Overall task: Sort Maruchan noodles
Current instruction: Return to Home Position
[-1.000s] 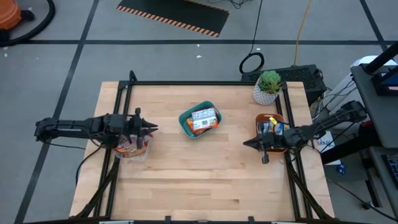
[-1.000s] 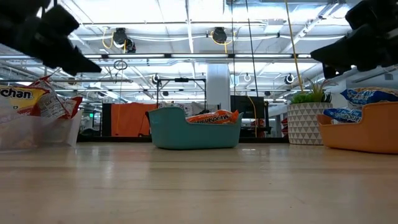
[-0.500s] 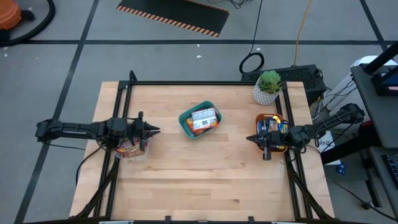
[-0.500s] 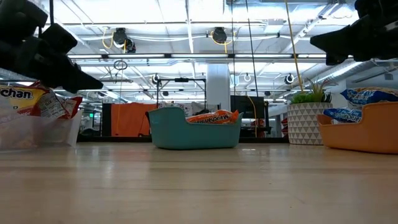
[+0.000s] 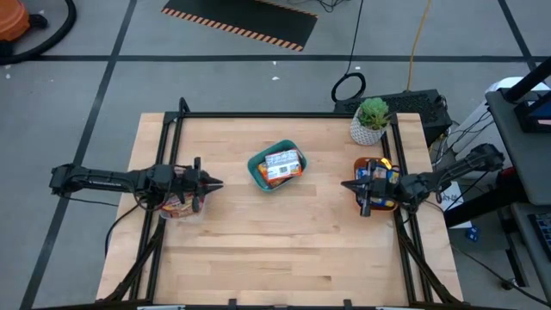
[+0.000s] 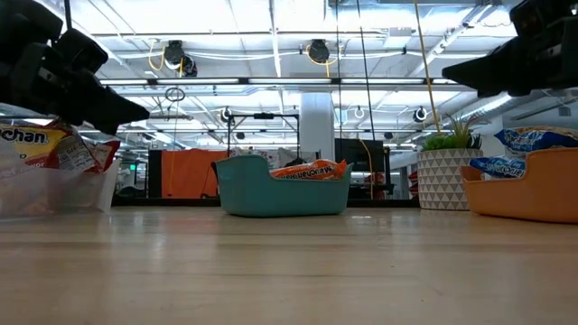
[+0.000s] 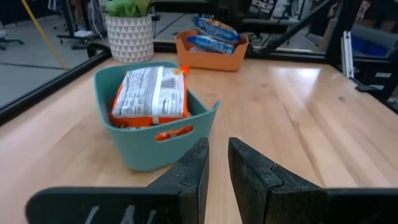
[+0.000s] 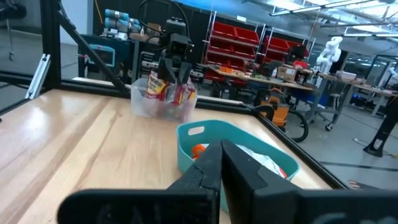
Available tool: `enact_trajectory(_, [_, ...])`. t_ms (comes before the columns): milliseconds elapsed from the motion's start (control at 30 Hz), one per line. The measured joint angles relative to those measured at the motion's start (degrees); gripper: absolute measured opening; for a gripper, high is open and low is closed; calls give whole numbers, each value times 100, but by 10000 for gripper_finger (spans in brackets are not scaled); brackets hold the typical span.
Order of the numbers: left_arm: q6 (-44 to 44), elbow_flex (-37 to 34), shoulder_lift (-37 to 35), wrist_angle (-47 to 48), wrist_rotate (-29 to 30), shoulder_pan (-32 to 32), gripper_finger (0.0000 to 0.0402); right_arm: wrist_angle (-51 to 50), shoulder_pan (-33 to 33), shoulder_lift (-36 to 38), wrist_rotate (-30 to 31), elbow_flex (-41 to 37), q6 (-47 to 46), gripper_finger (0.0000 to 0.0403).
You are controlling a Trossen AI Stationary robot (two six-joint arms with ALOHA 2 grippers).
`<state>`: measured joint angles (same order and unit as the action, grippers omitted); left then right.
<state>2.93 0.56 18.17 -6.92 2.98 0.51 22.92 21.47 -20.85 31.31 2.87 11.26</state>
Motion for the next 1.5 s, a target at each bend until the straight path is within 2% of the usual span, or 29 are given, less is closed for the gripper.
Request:
enact_trajectory(300, [-18,0,0,351,295,-2,65,-691,0,744,7,-4,138,4])
enact_trajectory(567, [37,0,0,304,307,-4,65,-1516,0,1515,-14,-4,-20,4])
enact_trajectory(800, [55,0,0,313,308,-5,65,-1955,0,2061,-858,-51,-115,4])
enact_trajectory(1000, [23,0,2,274,315,-8,65,-1777,-13,2021,-1364,-201,-205,4])
enact_trajectory(1200, [-40,2,2,-62,317,-11,65,-1745,-9,2027,-1364,-201,-271,4])
enact_trajectory(1500, [-130,2,2,-77,317,-11,65,-1870,-11,2022,-1346,-203,-385,4])
